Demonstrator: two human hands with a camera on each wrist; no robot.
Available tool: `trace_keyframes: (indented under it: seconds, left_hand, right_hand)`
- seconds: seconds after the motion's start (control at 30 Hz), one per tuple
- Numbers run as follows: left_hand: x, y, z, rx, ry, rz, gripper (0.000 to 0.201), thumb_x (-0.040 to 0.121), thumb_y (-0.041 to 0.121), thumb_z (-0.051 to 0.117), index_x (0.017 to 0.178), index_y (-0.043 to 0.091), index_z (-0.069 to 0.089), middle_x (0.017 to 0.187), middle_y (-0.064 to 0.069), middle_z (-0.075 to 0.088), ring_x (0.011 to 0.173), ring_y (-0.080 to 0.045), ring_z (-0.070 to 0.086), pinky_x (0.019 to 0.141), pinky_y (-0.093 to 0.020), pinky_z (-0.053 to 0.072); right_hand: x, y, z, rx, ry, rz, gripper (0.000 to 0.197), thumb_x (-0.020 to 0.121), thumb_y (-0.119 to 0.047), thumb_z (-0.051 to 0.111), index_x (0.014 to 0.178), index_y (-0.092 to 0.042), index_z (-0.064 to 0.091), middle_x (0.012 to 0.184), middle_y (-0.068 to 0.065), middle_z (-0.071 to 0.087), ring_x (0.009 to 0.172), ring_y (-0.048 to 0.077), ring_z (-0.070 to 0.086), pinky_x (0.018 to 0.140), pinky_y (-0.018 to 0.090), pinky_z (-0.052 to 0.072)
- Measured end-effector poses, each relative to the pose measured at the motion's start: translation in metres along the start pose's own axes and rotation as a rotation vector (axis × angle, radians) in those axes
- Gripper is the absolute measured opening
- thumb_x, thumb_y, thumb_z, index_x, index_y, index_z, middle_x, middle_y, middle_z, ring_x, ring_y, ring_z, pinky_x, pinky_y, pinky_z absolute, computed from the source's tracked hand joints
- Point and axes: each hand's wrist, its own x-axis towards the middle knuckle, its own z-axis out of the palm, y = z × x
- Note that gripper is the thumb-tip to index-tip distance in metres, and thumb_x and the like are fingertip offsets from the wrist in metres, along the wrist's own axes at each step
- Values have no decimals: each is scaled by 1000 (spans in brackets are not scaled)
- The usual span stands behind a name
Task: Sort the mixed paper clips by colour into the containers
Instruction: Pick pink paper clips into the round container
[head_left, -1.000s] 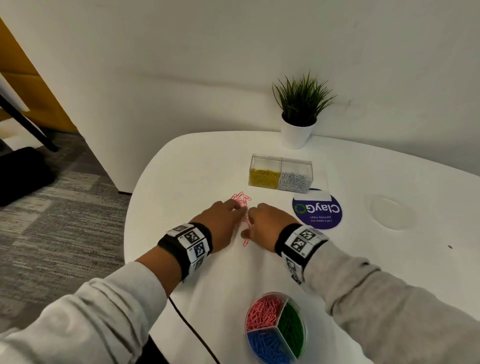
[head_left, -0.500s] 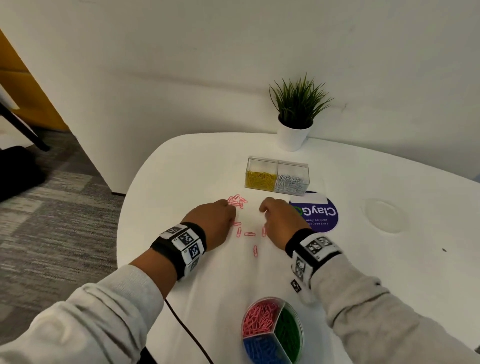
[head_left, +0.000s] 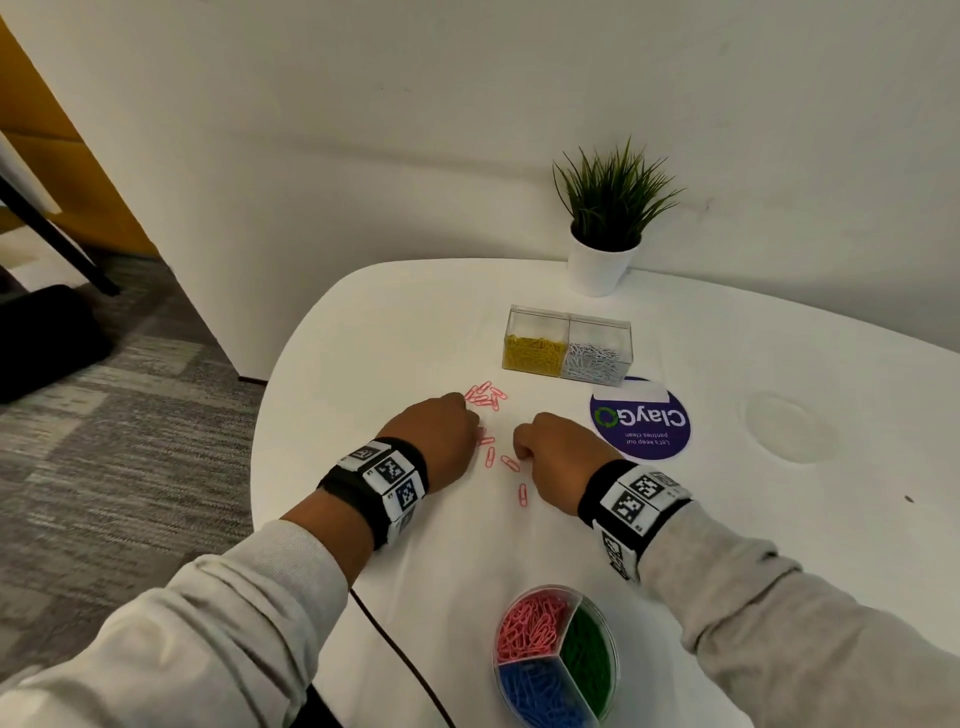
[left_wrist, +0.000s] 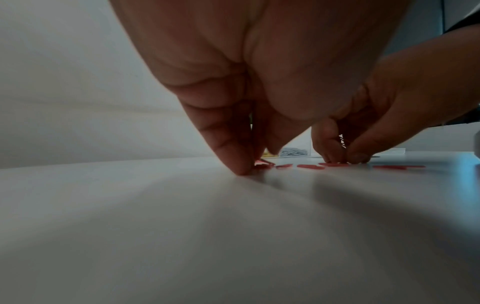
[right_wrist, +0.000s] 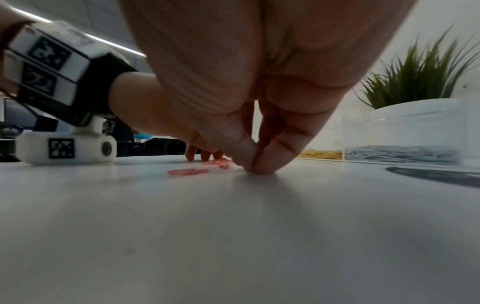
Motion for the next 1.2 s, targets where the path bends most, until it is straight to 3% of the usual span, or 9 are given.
trace_keyframes:
  seconds: [0.13,0.27,0.53,0.67,0.8,0.9,1.0,1.1,1.2]
  left_hand:
    - [-1,14,0,32,-38,77,39,99,49,42,114,21,64,111,-4,51,99,-24,56,79,-35,47]
    - [0,18,1,73,-17,102,24,99,29,47,114,21,65,111,-4,53,100,-27,60,79,-37,50]
    - [-12,4,-4,111,37,-17,24,97,28,42,110,15,58,109,-7,59,100,-28,60,73,-31,40]
    - [-22,-1,-7,71,28,-78,22,95,28,45,109,18,60,110,-6,61,102,-28,60,77,-31,42]
    - [-42,-8,-10,-63,9,-133,18,88,29,51,99,24,65,100,3,65,93,-21,59,76,-28,45]
    - [-63,-2,-15,-248,57,-123,11,82,30,61,89,26,68,85,11,66,82,-13,59,73,-25,48]
    - [-85,19,-25,-421,99,-53,5,82,32,70,83,27,70,77,13,68,73,-4,61,70,-23,51]
    - [-105,40,-33,-553,123,20,9,82,34,74,75,32,69,71,15,68,68,-2,61,65,-18,50]
    - [-126,61,-32,-617,99,71,6,81,30,74,77,30,70,72,15,69,68,0,62,66,-19,52]
  right_hand:
    - [7,-1,-10,147,22,74,26,85,-2,53,104,-20,52,101,1,56,91,21,54,77,29,43]
    - [9,-12,-11,166,13,63,17,91,-15,56,107,-17,60,108,4,60,99,23,57,82,28,43]
    - [8,-27,-5,-83,-40,-71,20,87,-3,54,104,-12,56,103,12,58,92,31,58,72,32,43]
    - [-1,-8,-15,124,-99,45,19,79,-6,61,93,-19,57,98,-1,61,90,22,57,72,28,45]
    - [-43,-12,-37,334,-18,-25,17,77,-8,61,84,-24,60,81,-11,62,77,10,59,70,24,49]
    - [-88,-33,-42,315,-97,-208,18,80,-8,60,87,-24,61,84,-11,63,74,6,57,67,17,47]
    - [-118,-47,-33,204,-137,-358,16,84,-9,60,93,-22,65,90,-9,64,79,6,56,73,23,48]
    - [-131,-45,-23,161,-76,-348,17,91,-17,59,104,-24,68,101,-8,70,88,10,61,79,26,49]
    - [-139,-35,-18,315,27,-240,16,91,-21,65,104,-29,70,103,-12,73,90,1,65,83,18,50]
